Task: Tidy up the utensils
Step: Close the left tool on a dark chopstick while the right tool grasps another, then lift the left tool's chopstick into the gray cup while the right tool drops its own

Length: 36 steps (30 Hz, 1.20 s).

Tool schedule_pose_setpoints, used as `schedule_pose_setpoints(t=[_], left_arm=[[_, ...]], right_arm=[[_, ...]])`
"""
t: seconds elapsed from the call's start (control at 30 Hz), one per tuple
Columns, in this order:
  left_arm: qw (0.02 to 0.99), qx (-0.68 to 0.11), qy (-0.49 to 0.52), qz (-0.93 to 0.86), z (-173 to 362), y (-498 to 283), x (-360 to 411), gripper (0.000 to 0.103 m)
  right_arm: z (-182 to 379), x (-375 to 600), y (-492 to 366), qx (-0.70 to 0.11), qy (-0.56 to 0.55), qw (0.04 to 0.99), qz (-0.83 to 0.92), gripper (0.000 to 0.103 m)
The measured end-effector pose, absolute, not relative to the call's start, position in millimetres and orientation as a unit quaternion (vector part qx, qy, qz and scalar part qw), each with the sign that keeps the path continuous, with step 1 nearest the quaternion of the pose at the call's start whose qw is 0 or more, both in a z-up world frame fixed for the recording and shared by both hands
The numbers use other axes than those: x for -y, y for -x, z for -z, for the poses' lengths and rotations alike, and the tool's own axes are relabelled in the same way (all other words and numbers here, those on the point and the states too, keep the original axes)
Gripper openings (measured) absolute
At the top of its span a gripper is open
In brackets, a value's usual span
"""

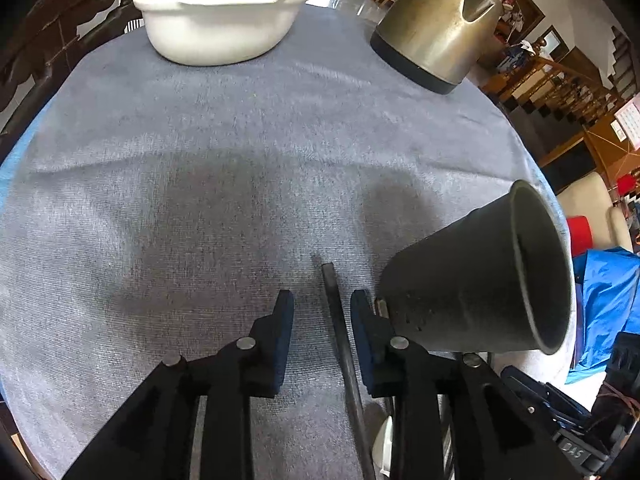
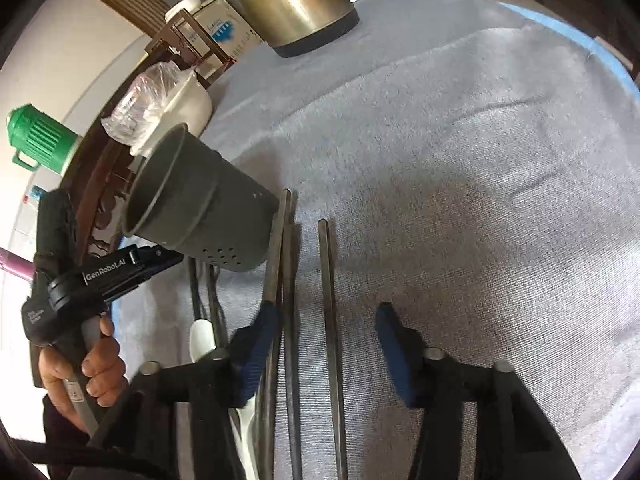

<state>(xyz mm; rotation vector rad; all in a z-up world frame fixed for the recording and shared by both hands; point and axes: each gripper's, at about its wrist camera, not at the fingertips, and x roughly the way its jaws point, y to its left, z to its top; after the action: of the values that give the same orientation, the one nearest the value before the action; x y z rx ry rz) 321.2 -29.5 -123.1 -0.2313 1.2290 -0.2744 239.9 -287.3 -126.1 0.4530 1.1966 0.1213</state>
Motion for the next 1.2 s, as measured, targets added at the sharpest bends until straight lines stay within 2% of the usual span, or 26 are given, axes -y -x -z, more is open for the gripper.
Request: schedule_pose_setpoints(t=[0.1, 0.2, 0.27, 0.3, 0.37, 0.53, 0.77, 0.9, 1.0, 1.1, 1.13, 1.2], left_arm=[[0.804, -0.571, 0.109, 0.125, 128, -323, 30, 0.029], [0.804, -0.571, 0.107, 0.126, 128, -323, 34, 0.027], [0.809, -0.569, 0.092, 0.118, 129, -323, 40, 0.019], [0.810, -0.568, 0.086, 0.116, 129, -324, 42, 0.011], [0.809, -0.568, 0.092, 0.122, 129, -324, 42, 0.009], [0.819, -0.553, 0.087, 0.126, 123, -313, 38, 0.007], [0.844, -0.506, 0.080, 0.157, 86, -276, 26, 0.007], [0.846, -0.497, 0.085, 0.174, 73, -265, 22, 0.007], [0.853, -0.482, 0.083, 0.182, 62, -251, 17, 0.007], [0.859, -0.470, 0.081, 0.183, 55, -245, 20, 0.007], [0.861, -0.468, 0.081, 0.184, 54, -244, 21, 0.007], [0.865, -0.460, 0.077, 0.185, 48, -239, 23, 0.007]], right_arm=[[131, 277, -242, -0.571, -0.184, 0.798, -0.052, 0.037], [134, 265, -244, -0.574, -0.150, 0.804, -0.040, 0.029], [134, 260, -246, -0.572, -0.132, 0.809, -0.031, 0.018], [134, 259, -247, -0.571, -0.126, 0.810, -0.030, 0.016], [134, 260, -249, -0.571, -0.125, 0.811, -0.028, 0.011], [132, 272, -242, -0.563, -0.139, 0.814, -0.034, 0.009], [115, 290, -220, -0.537, -0.177, 0.823, -0.043, 0.009], [116, 297, -220, -0.549, -0.219, 0.805, -0.060, 0.012], [119, 300, -219, -0.561, -0.236, 0.792, -0.056, 0.020], [117, 296, -218, -0.565, -0.224, 0.793, -0.052, 0.048], [118, 293, -220, -0.567, -0.218, 0.792, -0.053, 0.063], [117, 286, -223, -0.558, -0.201, 0.804, -0.048, 0.062]])
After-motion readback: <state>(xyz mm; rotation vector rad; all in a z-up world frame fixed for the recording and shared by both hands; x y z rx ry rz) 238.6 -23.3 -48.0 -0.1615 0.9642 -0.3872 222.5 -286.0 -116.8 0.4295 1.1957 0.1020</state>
